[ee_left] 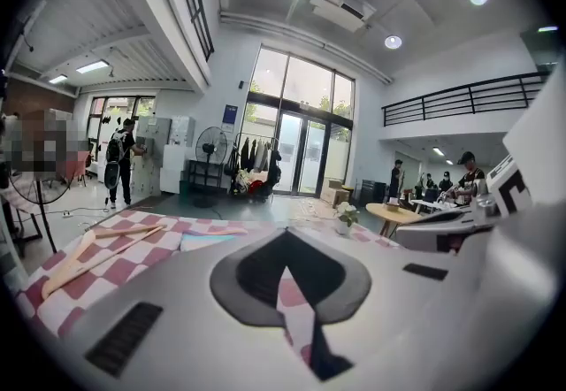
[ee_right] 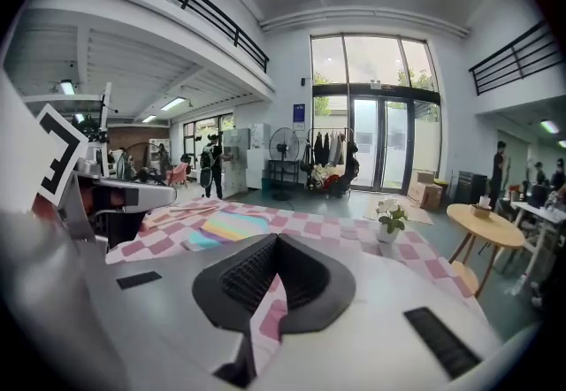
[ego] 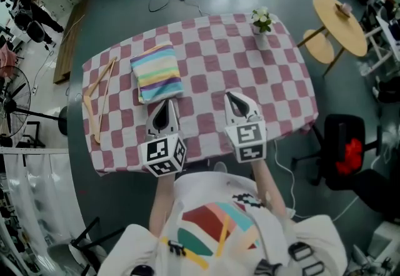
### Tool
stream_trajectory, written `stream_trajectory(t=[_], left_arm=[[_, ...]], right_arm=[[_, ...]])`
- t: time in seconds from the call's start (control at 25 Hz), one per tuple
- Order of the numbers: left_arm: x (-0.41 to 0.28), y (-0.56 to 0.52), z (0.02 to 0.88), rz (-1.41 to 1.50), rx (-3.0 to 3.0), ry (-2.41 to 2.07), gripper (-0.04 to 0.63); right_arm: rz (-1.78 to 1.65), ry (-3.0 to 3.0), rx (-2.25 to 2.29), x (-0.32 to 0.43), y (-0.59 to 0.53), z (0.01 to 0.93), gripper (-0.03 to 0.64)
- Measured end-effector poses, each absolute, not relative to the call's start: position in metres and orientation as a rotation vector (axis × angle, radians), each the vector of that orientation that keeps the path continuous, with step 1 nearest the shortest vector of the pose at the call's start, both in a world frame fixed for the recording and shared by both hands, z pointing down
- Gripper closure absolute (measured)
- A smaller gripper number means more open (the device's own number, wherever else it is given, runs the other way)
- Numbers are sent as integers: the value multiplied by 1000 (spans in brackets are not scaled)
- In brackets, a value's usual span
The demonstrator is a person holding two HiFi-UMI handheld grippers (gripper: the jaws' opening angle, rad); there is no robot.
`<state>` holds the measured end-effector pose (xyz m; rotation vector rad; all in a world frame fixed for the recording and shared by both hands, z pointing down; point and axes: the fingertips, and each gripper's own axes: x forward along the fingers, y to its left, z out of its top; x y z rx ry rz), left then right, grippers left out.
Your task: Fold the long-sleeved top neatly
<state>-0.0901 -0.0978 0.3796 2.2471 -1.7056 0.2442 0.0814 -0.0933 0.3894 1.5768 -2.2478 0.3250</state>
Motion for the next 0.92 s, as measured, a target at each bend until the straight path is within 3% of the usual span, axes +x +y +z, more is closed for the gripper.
stream_trajectory(t=[0.92], left_arm=[[-110,-111,375,225,2217,-1739,589]], right_arm=[[307,-2273,1557,70,-106,383,612]])
